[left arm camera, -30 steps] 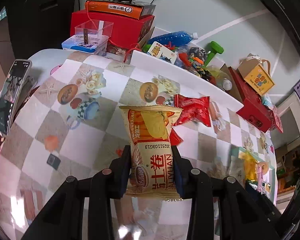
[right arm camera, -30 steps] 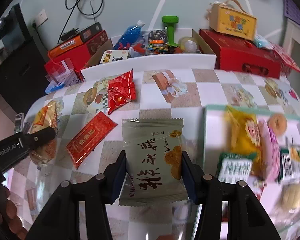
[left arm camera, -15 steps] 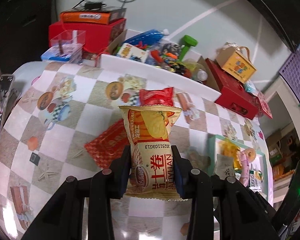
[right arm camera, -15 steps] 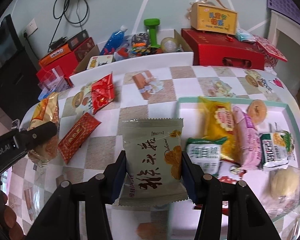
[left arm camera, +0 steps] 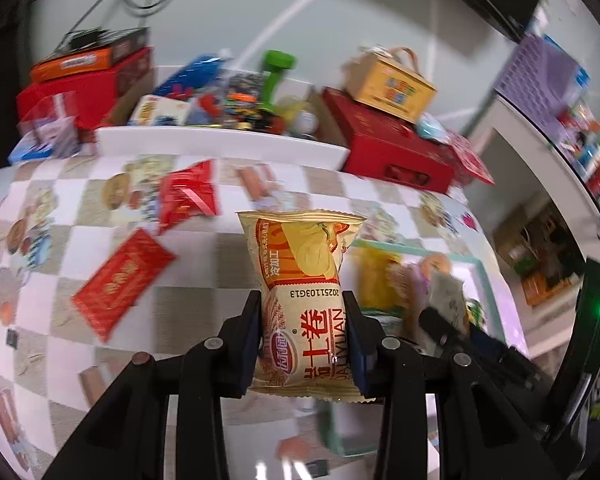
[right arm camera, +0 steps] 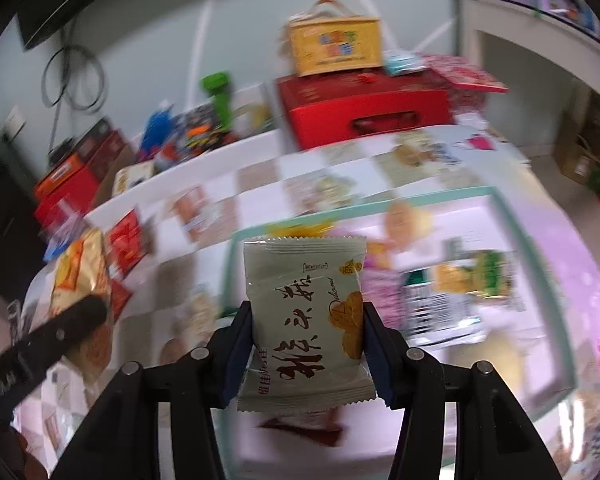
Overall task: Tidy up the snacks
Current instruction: 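Carry both bags over the teal tray and lower them inside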
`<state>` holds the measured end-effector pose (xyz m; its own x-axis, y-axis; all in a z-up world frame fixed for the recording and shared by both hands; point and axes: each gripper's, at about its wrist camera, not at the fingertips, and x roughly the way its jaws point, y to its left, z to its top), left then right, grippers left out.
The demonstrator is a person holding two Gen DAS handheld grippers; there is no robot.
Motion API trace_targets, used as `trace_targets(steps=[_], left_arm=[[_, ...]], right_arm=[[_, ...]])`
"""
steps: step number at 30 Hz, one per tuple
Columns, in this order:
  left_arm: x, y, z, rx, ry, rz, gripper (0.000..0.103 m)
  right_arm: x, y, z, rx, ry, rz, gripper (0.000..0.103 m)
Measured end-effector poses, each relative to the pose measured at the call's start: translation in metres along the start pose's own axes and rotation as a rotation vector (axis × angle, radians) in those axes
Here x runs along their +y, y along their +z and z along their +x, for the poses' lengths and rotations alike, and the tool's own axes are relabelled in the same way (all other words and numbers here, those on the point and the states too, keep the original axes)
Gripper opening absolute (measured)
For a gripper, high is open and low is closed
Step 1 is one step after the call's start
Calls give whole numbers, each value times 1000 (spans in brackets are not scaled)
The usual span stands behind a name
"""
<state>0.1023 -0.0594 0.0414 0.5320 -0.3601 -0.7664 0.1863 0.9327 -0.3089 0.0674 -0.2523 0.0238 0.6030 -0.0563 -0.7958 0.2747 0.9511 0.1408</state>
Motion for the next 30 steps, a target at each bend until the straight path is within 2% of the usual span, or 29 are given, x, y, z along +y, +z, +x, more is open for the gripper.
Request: trace_targets(steps=[5, 10, 15, 24, 30], left_arm=[[-38, -4, 12, 29, -48, 90, 39], [-59, -2, 28, 52, -56, 135, 39], [-58, 10, 50, 65, -45, 118, 39], [-51, 32, 101, 110, 13, 105, 39], [-48, 33, 123, 145, 29, 105, 39]], right_arm=[[-46, 7, -8, -29, -77, 84, 55], [-85, 9, -8, -34, -108, 169, 55], [-111, 12, -5, -46, -134, 222, 55], [-132, 16, 9, -62, -167, 243, 54], [-143, 14, 20, -45, -183, 258, 54]])
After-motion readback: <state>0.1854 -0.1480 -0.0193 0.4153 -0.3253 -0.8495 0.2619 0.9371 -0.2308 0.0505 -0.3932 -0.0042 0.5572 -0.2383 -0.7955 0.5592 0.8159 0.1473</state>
